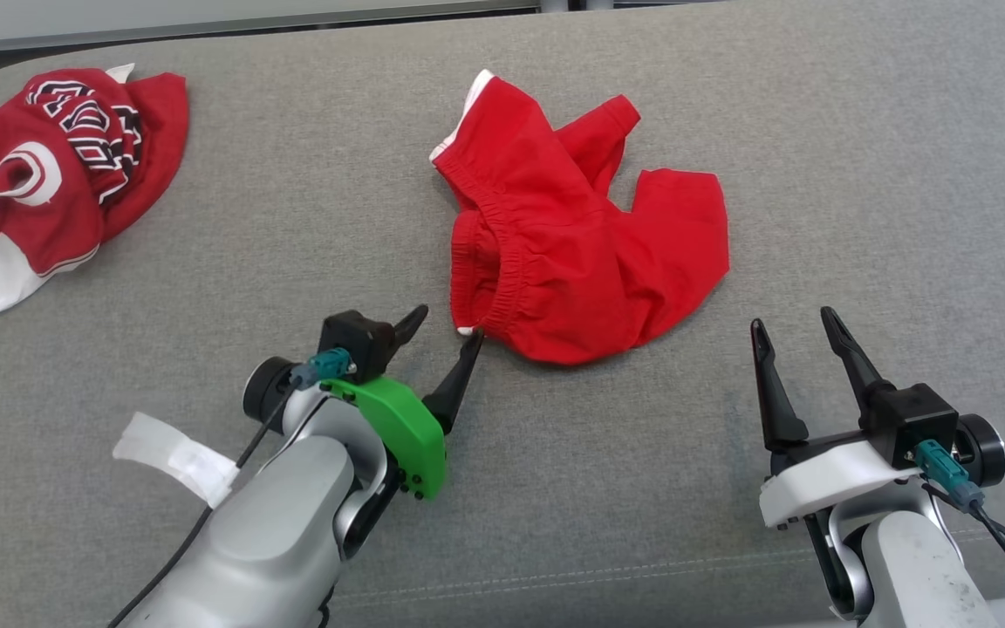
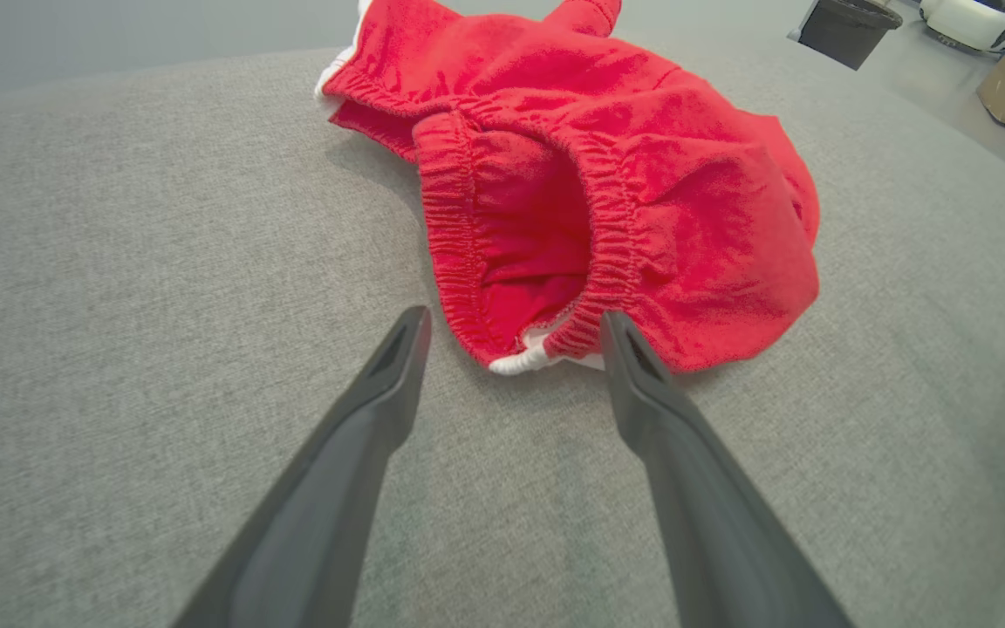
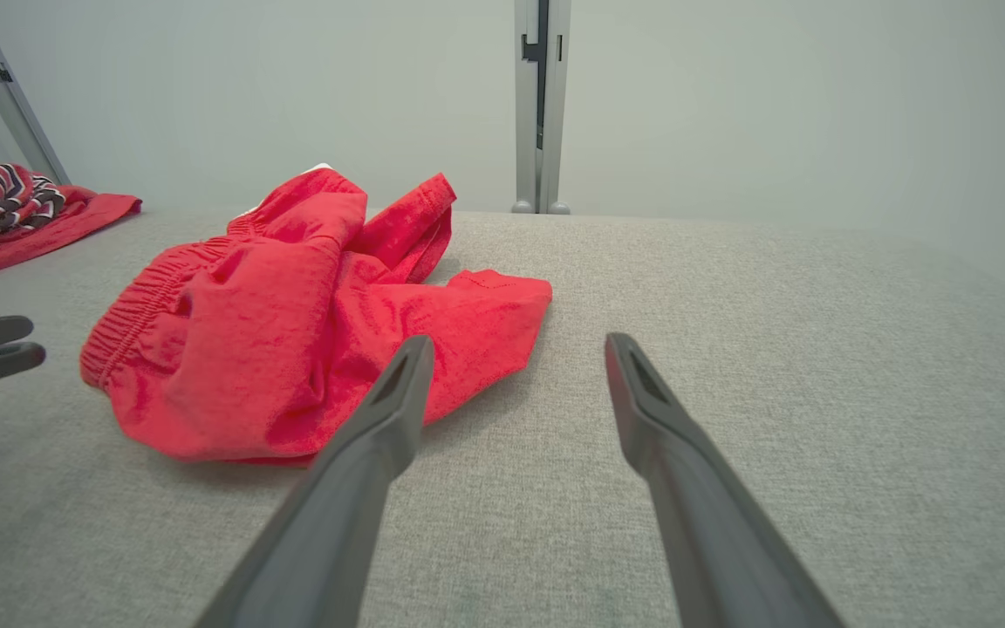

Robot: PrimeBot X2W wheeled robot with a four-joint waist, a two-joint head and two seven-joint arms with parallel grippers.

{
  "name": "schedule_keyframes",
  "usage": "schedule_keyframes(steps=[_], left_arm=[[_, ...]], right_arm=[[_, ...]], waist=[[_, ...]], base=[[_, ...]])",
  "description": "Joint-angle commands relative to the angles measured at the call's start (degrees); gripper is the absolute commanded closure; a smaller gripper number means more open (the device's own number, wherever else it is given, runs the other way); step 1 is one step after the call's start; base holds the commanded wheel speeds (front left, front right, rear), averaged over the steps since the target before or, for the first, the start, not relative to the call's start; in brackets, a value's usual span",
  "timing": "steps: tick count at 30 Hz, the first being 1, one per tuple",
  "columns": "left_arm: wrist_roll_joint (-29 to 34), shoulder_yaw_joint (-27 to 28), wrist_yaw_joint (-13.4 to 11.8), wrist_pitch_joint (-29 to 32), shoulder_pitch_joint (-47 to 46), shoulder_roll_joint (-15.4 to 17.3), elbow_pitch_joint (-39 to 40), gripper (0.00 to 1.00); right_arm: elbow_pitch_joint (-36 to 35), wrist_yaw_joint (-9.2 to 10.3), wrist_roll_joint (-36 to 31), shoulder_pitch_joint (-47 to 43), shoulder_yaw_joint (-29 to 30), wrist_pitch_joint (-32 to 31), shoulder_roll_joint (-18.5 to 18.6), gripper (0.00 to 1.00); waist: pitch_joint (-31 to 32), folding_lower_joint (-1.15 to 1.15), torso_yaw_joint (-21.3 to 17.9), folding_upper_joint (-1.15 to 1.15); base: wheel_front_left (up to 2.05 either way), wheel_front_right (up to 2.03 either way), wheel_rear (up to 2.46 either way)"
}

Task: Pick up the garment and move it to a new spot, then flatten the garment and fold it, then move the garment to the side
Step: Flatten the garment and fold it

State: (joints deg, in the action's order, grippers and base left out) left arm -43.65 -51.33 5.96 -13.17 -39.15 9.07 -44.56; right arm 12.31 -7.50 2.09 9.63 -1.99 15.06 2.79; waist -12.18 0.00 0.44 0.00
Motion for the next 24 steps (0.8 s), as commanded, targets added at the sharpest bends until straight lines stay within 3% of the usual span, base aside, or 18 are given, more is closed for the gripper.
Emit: schedule_keyframes(steps=[1, 16, 17, 18, 20, 24], left_arm=[[1.12, -1.12, -0.35, 0.76, 0.94, 0.68, 0.5, 0.0], [8.11, -6.24, -3.5, 0.26, -2.66, 1.63, -3.79, 0.0], [8.45, -6.7, -3.46, 0.39, -2.94, 1.6, -4.34, 0.11], [8.82, -7.12, -3.29, 0.52, -3.17, 1.55, -4.82, 0.55], [8.93, -7.39, -2.86, 0.59, -3.33, 1.32, -5.43, 1.0], [8.41, -7.49, -2.24, 0.39, -3.83, 0.24, -5.61, 1.0]], right_arm=[[-0.05, 0.02, 0.17, -0.15, -0.02, 0.23, 0.2, 0.0], [-0.75, 0.02, 0.39, 0.78, -0.78, 0.23, 0.17, 0.0], [-0.72, 0.02, 0.36, 0.65, -0.78, 0.23, 0.17, 0.0], [-0.68, 0.02, 0.35, 0.53, -0.74, 0.23, 0.17, 0.0], [-0.62, 0.02, 0.33, 0.24, -0.65, 0.23, 0.17, 0.0], [-0.46, 0.02, 0.45, -0.13, -0.46, 0.23, 0.17, 0.0]], waist=[[0.01, 0.0, -0.87, 0.0], [-1.91, 0.0, -7.5, 0.0], [-1.86, 0.0, -7.62, 0.0], [-1.78, 0.0, -7.68, 0.0], [-1.56, 0.0, -7.68, 0.0], [-1.05, 0.0, -7.39, 0.0]], base=[[0.0, 0.0, 0.0], [0.0, 0.0, 0.0], [0.0, 0.0, 0.0], [0.0, 0.0, 0.0], [0.0, 0.0, 0.0], [0.0, 0.0, 0.0]])
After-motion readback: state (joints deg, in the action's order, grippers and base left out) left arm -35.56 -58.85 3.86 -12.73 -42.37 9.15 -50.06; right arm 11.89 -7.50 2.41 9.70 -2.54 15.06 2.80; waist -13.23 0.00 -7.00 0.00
